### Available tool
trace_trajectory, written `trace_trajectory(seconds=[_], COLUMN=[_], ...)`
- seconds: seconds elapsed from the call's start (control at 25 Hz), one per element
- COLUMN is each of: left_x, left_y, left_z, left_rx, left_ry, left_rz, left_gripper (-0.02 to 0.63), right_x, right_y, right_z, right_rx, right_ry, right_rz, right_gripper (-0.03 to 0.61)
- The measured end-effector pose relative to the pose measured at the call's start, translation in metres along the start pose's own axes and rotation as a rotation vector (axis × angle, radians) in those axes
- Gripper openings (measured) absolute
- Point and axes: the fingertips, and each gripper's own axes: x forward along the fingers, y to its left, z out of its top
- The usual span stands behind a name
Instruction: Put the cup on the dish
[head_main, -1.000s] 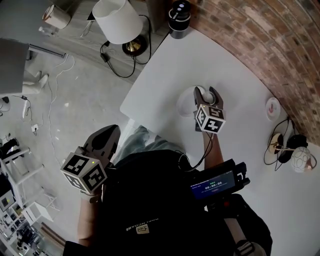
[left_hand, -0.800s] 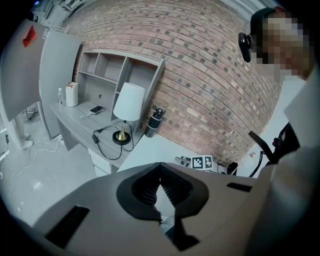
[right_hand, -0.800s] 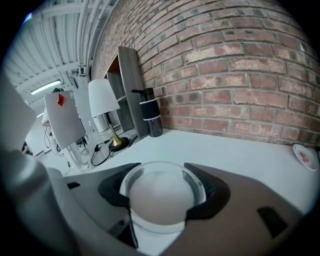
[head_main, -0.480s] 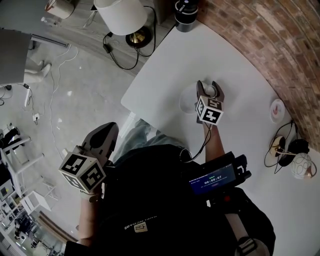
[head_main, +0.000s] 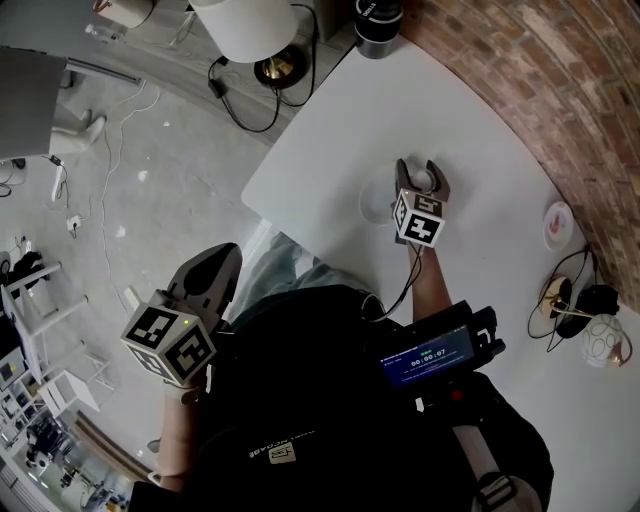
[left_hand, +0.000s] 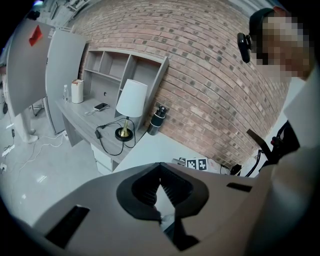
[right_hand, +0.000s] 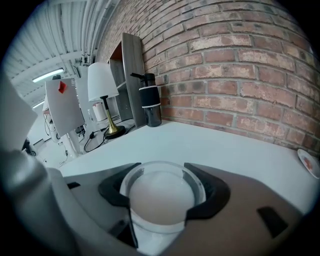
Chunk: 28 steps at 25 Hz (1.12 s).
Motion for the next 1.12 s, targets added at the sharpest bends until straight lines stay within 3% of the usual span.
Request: trace_trajectory(seconds=[1.12], left_x=[-0.002], left_y=[0.0], left_z=[-0.008], left_rx=[-0.025], left_ry=[-0.015], left_rz=[0.007], left_gripper=[0.006], right_x=[0.009], right_y=[0.019], right_z=[0.003], right_rx=[-0.16], right_ry=[-0.073], right_rz=[-0.026], right_gripper=[0.27])
